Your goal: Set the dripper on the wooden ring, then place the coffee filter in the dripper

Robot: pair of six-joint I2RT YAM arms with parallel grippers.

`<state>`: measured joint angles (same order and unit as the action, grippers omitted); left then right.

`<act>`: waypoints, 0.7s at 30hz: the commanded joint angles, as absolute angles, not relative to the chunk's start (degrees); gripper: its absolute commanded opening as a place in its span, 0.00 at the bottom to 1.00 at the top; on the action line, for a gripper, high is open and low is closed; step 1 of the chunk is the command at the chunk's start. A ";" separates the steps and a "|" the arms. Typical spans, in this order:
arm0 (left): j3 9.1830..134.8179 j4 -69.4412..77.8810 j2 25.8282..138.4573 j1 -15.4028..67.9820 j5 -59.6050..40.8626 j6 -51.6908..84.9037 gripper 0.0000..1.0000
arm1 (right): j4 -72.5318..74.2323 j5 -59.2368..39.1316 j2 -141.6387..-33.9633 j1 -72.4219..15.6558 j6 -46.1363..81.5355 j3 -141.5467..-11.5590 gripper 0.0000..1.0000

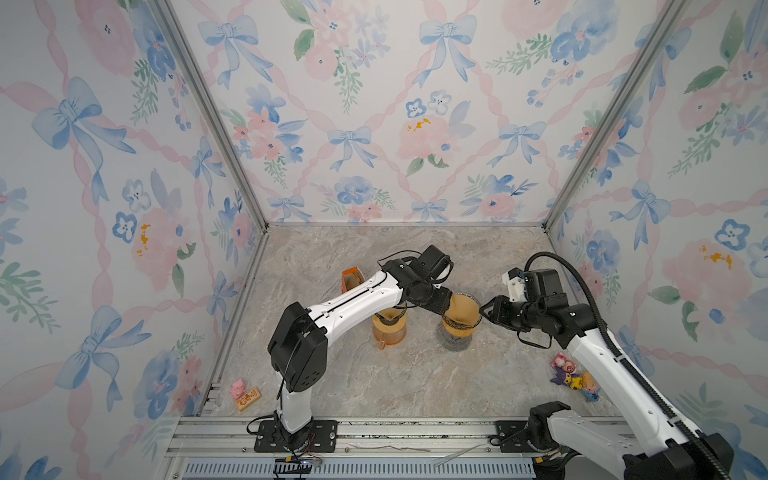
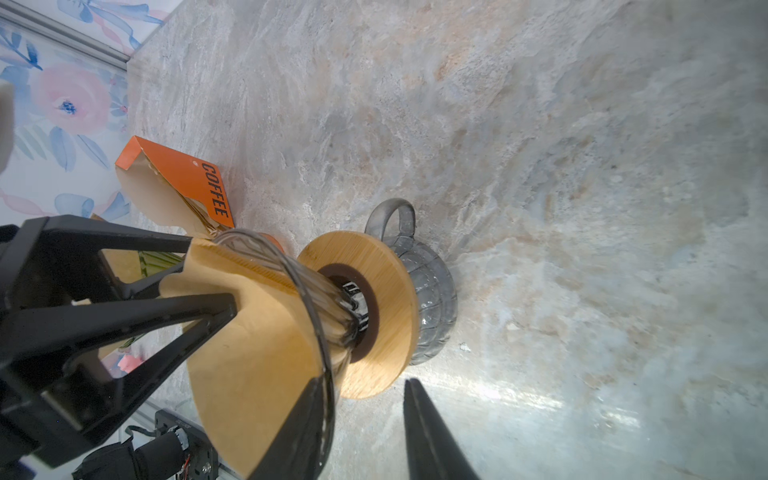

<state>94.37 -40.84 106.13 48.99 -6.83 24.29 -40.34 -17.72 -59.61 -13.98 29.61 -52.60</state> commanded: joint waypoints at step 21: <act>96.50 -41.61 105.89 48.43 -6.18 23.83 0.64 | -41.49 -18.28 -64.72 -16.80 26.25 -58.89 0.53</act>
